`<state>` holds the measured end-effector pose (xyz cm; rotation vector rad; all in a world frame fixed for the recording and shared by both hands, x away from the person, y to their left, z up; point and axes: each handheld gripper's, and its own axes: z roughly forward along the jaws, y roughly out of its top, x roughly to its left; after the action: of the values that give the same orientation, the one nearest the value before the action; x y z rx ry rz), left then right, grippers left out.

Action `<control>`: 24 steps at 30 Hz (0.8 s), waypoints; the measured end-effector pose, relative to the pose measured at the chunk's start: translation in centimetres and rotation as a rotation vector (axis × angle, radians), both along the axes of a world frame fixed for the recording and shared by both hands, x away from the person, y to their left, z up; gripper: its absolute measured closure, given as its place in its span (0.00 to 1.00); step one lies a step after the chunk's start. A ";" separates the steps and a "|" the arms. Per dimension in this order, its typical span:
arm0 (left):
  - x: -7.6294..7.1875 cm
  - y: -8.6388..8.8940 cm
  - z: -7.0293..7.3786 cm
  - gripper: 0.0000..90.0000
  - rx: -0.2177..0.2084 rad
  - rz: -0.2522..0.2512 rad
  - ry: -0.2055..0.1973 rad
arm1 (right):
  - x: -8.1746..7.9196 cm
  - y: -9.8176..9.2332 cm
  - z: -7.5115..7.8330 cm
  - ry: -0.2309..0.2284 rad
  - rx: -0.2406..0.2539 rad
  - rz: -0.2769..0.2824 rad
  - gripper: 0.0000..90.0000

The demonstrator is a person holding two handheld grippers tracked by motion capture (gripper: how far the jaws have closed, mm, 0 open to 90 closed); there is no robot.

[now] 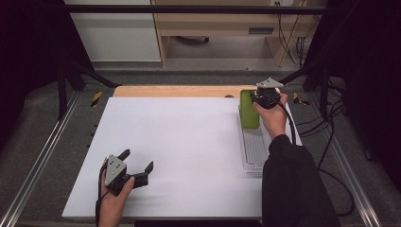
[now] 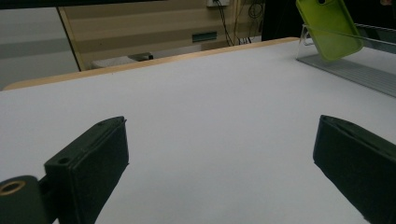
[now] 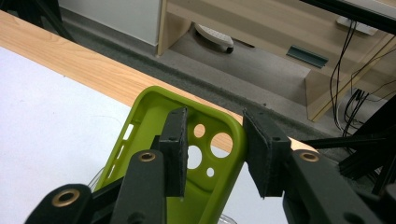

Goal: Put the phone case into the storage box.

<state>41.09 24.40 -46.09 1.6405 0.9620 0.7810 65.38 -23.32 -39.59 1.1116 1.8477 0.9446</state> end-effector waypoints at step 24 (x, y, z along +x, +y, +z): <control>0.0 0.0 0.0 0.03 -0.001 0.003 0.000 | 0.4 -0.3 -0.4 0.003 -0.008 -0.025 0.66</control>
<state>41.11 24.44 -46.12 1.6383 0.9656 0.7820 65.76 -23.59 -39.98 1.1294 1.8341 0.9216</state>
